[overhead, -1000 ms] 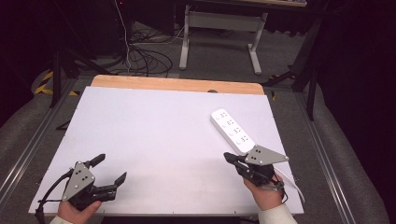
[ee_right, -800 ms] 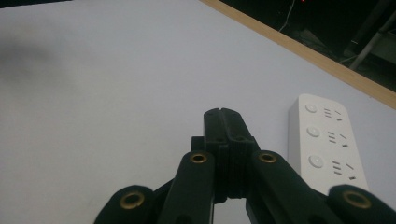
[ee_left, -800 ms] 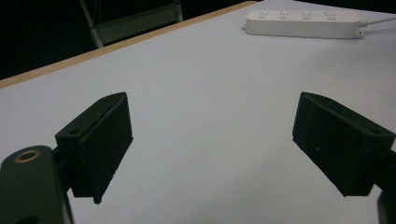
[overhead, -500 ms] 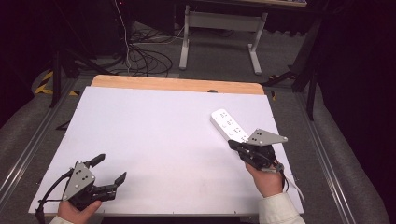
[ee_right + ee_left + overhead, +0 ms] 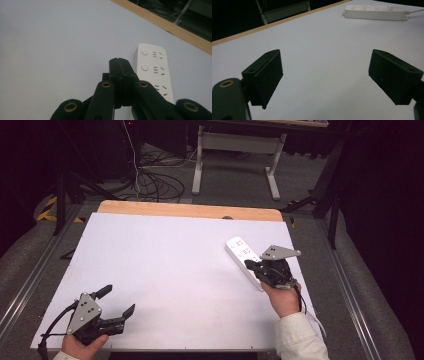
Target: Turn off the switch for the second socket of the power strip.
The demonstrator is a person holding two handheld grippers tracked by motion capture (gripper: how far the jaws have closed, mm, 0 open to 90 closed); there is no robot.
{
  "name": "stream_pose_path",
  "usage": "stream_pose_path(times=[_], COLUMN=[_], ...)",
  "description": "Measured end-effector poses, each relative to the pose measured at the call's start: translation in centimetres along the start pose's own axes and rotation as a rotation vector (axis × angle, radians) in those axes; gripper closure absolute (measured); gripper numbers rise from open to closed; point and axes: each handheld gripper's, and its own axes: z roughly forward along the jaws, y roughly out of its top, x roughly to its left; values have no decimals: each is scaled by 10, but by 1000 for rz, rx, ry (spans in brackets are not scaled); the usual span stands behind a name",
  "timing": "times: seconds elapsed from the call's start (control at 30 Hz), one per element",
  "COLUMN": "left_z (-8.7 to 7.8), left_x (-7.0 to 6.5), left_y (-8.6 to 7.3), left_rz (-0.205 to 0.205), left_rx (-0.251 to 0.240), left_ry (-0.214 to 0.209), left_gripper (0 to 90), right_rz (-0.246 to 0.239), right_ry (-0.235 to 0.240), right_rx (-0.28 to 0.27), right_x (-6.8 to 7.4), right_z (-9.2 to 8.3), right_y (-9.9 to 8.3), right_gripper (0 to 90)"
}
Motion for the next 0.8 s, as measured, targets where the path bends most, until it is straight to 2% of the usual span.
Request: stream_pose_path(times=[0.27, 0.5, 0.63, 0.8], left_z=[0, 0, 1, 1], left_x=[0, 0, 1, 1], left_y=[0, 0, 0, 0], left_rz=[0, 0, 2, 2], left_rx=[5, 4, 7, 7], left_ry=[0, -1, 2, 1], left_gripper=[127, 127, 127, 127], right_rz=[23, 39, 55, 104], right_ry=[-11, -24, -33, -32], right_rx=[30, 80, 87, 106], right_x=[-12, -24, -29, -41], right_z=[11, 25, 29, 39], right_y=[2, 2, 0, -5], right_gripper=[900, 900, 900, 900])
